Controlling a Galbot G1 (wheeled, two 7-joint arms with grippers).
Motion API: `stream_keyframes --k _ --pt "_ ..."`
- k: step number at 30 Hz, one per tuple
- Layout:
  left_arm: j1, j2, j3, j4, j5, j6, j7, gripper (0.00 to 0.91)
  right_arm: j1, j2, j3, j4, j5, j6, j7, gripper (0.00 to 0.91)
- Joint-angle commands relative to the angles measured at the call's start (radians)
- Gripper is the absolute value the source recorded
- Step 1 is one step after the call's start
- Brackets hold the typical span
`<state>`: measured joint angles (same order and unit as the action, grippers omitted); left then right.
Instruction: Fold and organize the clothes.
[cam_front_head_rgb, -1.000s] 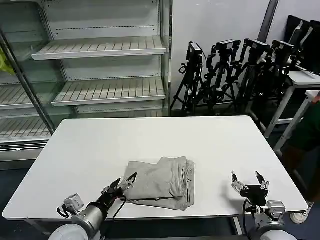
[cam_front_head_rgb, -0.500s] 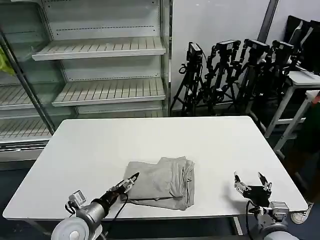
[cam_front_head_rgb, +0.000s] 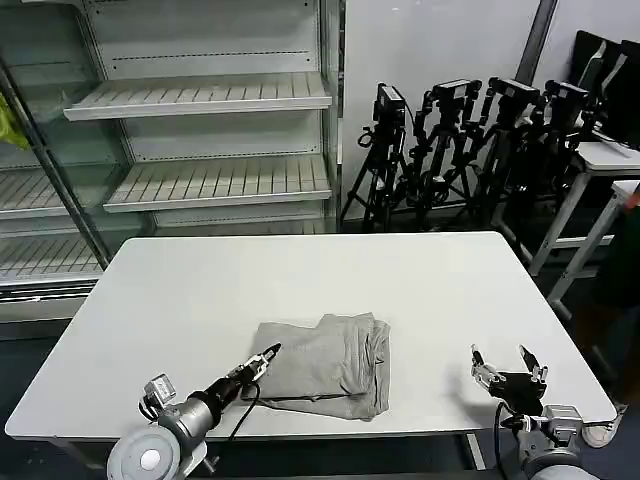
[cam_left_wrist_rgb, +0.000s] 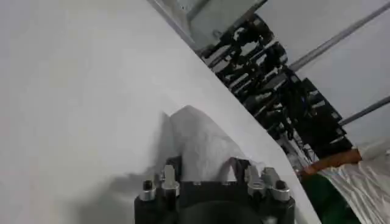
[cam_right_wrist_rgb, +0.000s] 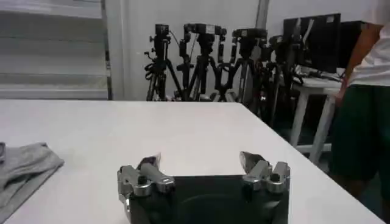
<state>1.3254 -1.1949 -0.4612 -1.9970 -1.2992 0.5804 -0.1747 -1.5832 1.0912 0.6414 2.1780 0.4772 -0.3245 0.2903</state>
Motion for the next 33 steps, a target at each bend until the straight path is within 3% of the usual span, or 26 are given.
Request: stream_keyframes --k 1,13,17,20,27,30,33 --pt "-0.016 0.006 -0.004 0.010 -0.022 -0.001 0.013 0.010 -0.008 0.003 0.005 0.011 0.000 -0.001 0.001 0.907" --pt "0.029 -0.007 -0.085 -0.069 -0.087 -0.002 0.010 0.010 -0.019 0.007 0.008 0.045 0.000 -0.003 0.003 0.907" --pt "0.077 0.026 -0.175 -0.112 -0.131 -0.001 0.009 0.010 -0.014 0.007 0.000 0.061 0.000 -0.008 0.004 0.907" --pt "0.115 0.085 -0.323 -0.129 -0.181 0.000 0.010 0.010 -0.010 0.006 -0.010 0.079 0.000 -0.013 0.003 0.907" --pt "0.187 0.351 -0.750 0.006 -0.301 0.005 0.064 0.010 0.057 0.003 -0.061 0.063 -0.001 -0.017 0.000 0.907" --pt "0.222 0.480 -0.890 0.086 -0.246 0.006 0.128 0.010 0.104 0.006 -0.086 0.035 -0.001 -0.017 -0.002 0.907" --pt "0.234 0.577 -0.929 0.117 -0.113 0.004 0.196 0.010 0.126 0.003 -0.099 0.011 0.000 -0.014 -0.007 0.907"
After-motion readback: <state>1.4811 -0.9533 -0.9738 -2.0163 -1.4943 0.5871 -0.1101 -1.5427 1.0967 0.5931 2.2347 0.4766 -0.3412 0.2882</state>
